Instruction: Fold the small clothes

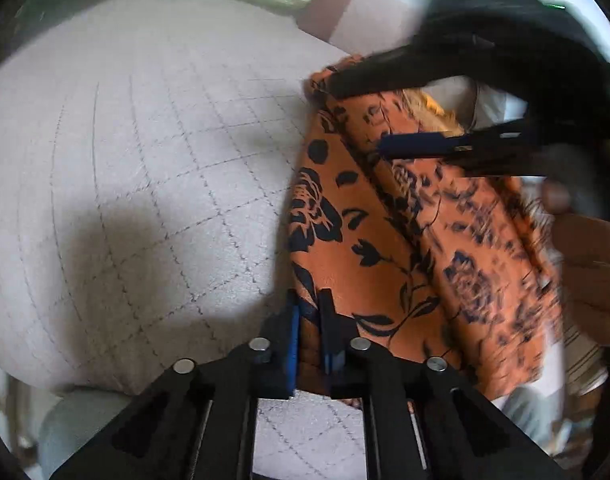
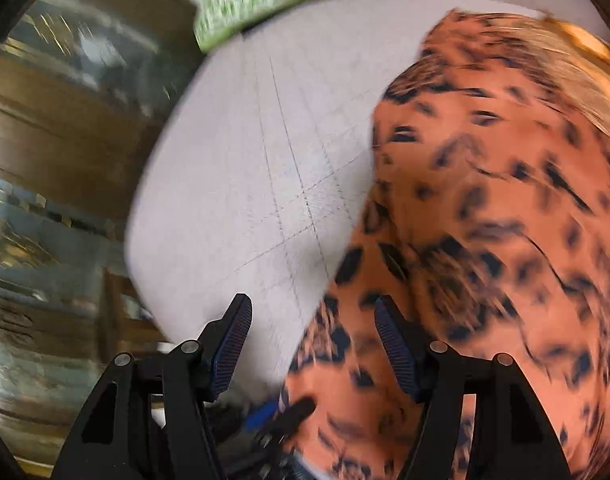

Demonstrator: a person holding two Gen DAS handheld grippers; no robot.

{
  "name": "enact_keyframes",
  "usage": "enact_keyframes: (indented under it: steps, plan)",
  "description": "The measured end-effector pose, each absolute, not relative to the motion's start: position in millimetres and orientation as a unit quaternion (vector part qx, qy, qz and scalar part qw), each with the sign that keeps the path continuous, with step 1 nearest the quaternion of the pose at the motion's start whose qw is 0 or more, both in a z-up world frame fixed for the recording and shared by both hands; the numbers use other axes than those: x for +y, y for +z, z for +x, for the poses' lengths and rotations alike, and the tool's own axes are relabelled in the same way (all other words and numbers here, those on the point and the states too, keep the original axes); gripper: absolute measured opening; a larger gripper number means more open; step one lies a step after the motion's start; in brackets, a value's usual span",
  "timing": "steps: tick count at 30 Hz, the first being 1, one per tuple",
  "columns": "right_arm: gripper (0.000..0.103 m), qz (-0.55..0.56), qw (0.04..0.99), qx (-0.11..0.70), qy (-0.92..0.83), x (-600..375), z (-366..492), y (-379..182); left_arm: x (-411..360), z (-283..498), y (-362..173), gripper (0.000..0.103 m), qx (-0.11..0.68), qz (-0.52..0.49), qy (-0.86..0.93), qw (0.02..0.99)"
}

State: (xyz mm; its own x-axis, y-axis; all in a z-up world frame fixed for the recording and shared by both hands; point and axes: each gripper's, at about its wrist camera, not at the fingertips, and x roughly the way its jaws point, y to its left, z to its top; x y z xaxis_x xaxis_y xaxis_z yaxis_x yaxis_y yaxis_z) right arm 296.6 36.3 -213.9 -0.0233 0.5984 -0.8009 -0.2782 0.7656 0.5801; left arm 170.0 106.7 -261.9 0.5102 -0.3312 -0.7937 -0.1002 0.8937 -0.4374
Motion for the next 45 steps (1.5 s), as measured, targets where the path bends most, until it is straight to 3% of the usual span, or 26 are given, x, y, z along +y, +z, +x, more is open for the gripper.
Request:
enact_keyframes:
  steps: [3,6,7,8,16,19,22,24,25,26,34,41,45]
  plan:
    - [0.059,0.032,0.69,0.672,0.266,75.8,313.1,-239.9,112.2,163.3,-259.4,0.004,0.485,-0.228,-0.082,0.841]
    - [0.044,0.005,0.699,0.681,0.218,82.4,316.1,-258.2,111.6,157.3,-250.7,0.003,0.472,-0.221,-0.099,0.848]
    - [0.019,-0.027,0.713,0.67,0.205,85.4,310.6,-255.5,115.2,154.5,-247.5,0.003,0.467,-0.226,-0.103,0.849]
    - [0.009,-0.046,0.718,0.666,0.197,87.5,305.8,-254.0,120.8,150.7,-243.7,0.003,0.46,-0.234,-0.105,0.85]
    - [0.007,-0.007,0.736,0.627,0.257,85.5,263.5,-203.8,162.5,113.2,-221.7,0.004,0.456,-0.265,-0.107,0.843]
    - [0.012,-0.036,0.711,0.653,0.26,93.5,261.2,-246.0,158.7,121.2,-232.9,0.006,0.491,-0.227,-0.092,0.836]
    - [0.021,0.017,0.717,0.635,0.288,73.0,266.4,-238.5,167.1,118.4,-221.3,0.012,0.485,-0.235,-0.108,0.835]
    - [0.039,0.072,0.729,0.594,0.333,41.9,263.2,-203.0,178.8,115.8,-203.4,0.039,0.459,-0.257,-0.113,0.843]
    - [0.059,0.087,0.741,0.572,0.341,21.6,262.4,-186.8,184.3,117.6,-192.3,0.046,0.443,-0.265,-0.106,0.85]
    - [0.072,0.096,0.755,0.553,0.34,2.3,262.2,-173.6,188.7,121.4,-180.8,0.056,0.428,-0.267,-0.101,0.858]
    - [0.074,0.16,0.83,0.483,0.23,-187.0,317.7,-138.9,141.9,254.9,-130.0,0.066,0.397,-0.216,-0.116,0.884]
    - [0.075,0.159,0.845,0.496,0.124,-310.0,405.2,-184.2,83.6,436.5,-187.6,0.065,0.466,-0.17,-0.068,0.866]
    - [0.075,0.179,0.83,0.517,0.104,-338.2,447.1,-222.6,51.7,498.0,-215.1,0.065,0.486,-0.132,-0.059,0.862]
